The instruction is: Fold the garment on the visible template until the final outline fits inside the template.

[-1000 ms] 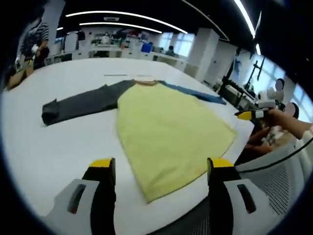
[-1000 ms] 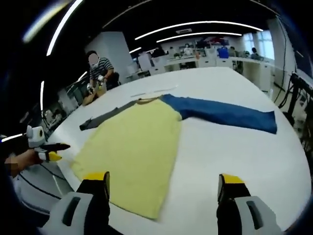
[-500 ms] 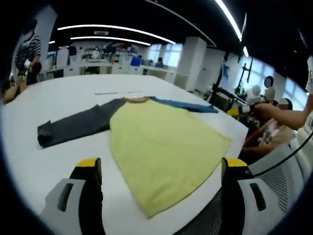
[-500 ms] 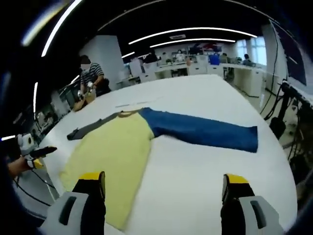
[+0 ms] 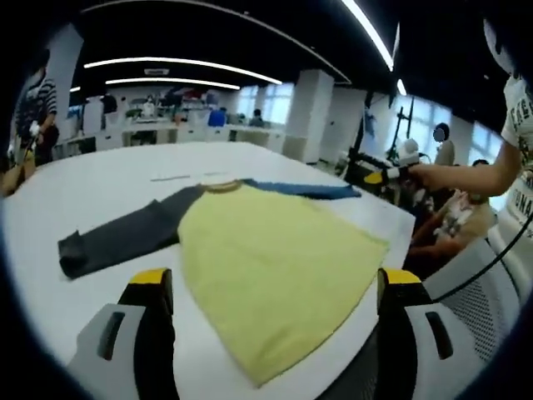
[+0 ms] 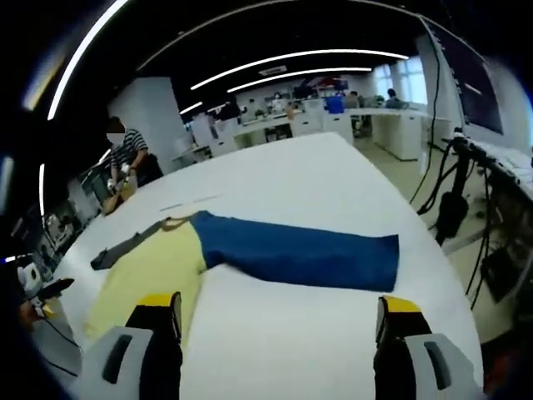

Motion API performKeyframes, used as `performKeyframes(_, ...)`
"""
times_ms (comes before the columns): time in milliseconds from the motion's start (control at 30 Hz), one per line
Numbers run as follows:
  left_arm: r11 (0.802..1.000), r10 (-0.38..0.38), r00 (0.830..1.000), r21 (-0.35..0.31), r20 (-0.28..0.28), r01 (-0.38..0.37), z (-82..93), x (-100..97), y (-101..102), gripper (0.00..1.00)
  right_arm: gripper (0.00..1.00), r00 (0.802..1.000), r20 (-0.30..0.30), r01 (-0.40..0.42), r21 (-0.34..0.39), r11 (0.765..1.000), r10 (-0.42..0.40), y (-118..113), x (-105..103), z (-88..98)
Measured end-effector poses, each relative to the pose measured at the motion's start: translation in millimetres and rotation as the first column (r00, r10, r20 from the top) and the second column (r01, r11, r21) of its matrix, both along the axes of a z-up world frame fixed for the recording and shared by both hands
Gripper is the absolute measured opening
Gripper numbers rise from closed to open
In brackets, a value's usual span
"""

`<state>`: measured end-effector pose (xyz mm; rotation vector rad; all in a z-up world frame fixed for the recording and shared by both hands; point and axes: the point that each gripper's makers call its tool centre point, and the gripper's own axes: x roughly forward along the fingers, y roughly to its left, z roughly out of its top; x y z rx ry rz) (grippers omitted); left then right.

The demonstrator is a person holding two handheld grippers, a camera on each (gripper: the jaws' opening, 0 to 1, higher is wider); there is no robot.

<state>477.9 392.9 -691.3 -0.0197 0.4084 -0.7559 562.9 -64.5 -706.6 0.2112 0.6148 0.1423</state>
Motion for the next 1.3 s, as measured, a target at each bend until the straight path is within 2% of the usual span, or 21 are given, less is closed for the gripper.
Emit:
performKeyframes(100, 1.0, 0.002, 1.0, -0.016, 0.01, -0.002, 2.9, 5.0, -0.6, 0.99, 0.92, 1.0, -0.005, 0.016, -0.007, 1.0, -0.016, -12.8, 10.1, -4.0)
performKeyframes(200, 1.0, 0.001, 1.0, -0.015, 0.025, 0.0, 5.6, 8.3, -0.5, 0.99, 0.88, 0.998, -0.046, 0.029, -0.011, 1.0, -0.03, -22.3, 13.8, -10.2)
performKeyframes(267, 1.0, 0.0, 0.999, -0.015, 0.033, 0.0, 6.8, 10.0, -0.4, 0.99, 0.84, 0.998, -0.057, 0.039, -0.026, 0.999, -0.04, -37.6, 29.4, -15.6)
performKeyframes(400, 1.0, -0.011, 1.0, -0.011, 0.028, 0.011, 5.9, 11.7, -0.4, 0.99, 0.77, 0.989, -0.105, 0.105, -0.016, 0.994, -0.106, -50.8, 28.1, -25.0)
performKeyframes(500, 1.0, -0.008, 0.999, -0.025, 0.032, 0.009, 7.7, 13.3, -0.7, 0.99, 0.72, 0.984, -0.121, 0.132, -0.009, 0.991, -0.133, -73.5, 39.1, -34.6)
performKeyframes(667, 1.0, 0.006, 1.0, -0.009, 0.016, -0.006, 4.7, 17.6, 1.5, 0.99, 0.6, 0.98, -0.137, 0.137, -0.079, 0.987, -0.147, -96.2, 51.1, -45.3)
performKeyframes(867, 1.0, 0.001, 1.0, -0.008, 0.009, -0.001, 4.5, 20.3, -0.3, 0.99, 0.45, 0.972, -0.167, 0.143, -0.124, 0.982, -0.163, -111.7, 60.5, -59.8)
performKeyframes(967, 1.0, 0.0, 1.0, -0.005, 0.005, 0.0, 3.8, 21.6, -1.1, 0.98, 0.39, 0.97, -0.18, 0.135, -0.144, 0.98, -0.16, -109.5, 60.5, -63.6)
performKeyframes(1100, 1.0, -0.003, 1.0, 0.003, -0.013, 0.003, 0.7, 20.7, -2.1, 0.98, 0.34, 0.966, -0.222, 0.083, -0.223, 0.971, -0.133, -109.8, 55.8, -72.8)
performKeyframes(1300, 1.0, -0.003, 1.0, 0.006, -0.022, 0.004, 1.1, 17.3, -1.8, 0.96, 0.27, 0.957, -0.246, 0.094, -0.23, 0.969, -0.152, -110.8, 51.1, -77.3)
